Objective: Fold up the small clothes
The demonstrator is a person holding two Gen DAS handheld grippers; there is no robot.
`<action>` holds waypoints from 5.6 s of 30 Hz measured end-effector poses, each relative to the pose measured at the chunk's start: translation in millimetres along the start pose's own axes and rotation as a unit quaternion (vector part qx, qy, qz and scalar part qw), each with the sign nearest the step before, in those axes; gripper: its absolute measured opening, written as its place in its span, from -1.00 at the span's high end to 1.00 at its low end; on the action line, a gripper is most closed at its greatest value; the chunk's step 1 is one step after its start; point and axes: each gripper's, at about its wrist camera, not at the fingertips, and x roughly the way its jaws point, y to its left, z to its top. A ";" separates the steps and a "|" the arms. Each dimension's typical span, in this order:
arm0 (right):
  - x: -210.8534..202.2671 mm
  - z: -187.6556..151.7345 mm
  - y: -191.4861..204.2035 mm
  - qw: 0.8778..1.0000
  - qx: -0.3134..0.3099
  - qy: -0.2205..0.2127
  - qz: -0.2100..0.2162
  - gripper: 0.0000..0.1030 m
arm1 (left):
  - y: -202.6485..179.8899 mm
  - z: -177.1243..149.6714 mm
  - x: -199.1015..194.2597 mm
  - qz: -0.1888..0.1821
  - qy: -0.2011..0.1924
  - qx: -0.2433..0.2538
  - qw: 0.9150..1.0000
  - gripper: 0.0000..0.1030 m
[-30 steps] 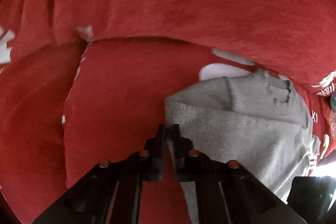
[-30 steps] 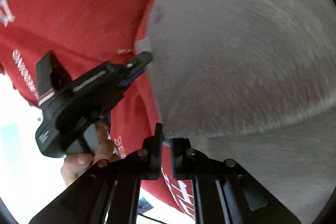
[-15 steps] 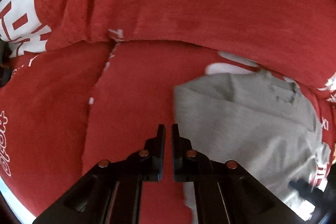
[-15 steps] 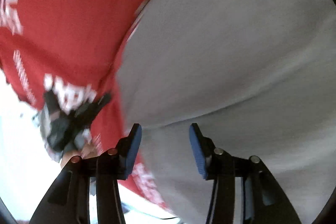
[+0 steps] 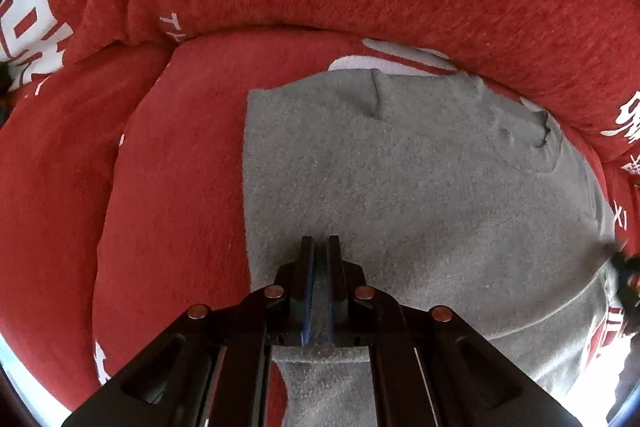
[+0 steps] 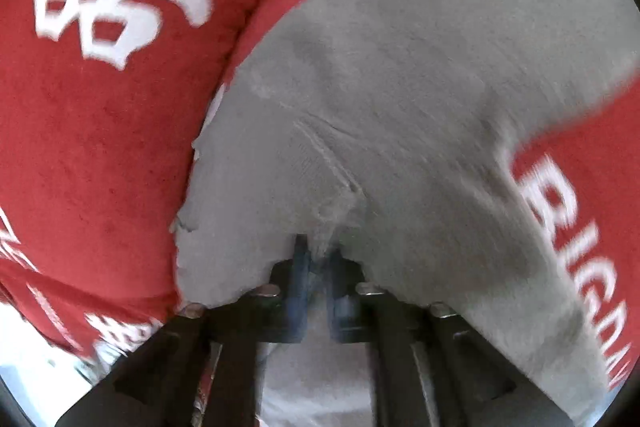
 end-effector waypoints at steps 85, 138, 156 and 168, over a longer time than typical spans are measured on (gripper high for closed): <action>-124.5 56.8 -223.7 0.969 0.209 -0.133 0.028 -0.61 | -314.4 -71.6 15.6 -0.063 0.127 0.192 0.971 -0.97; 107.5 -36.1 108.4 0.967 -0.172 0.141 0.127 0.77 | -114.1 -63.7 -13.8 0.049 0.066 0.079 0.993 -0.97; 101.9 -31.7 121.7 0.985 -0.134 0.058 0.088 0.82 | -21.7 -41.8 -40.6 0.006 0.009 -0.009 1.000 -0.97; 177.3 -142.8 191.2 0.866 -0.466 0.173 -0.062 0.74 | 27.1 -23.3 -40.0 -0.030 -0.002 -0.081 0.996 -0.97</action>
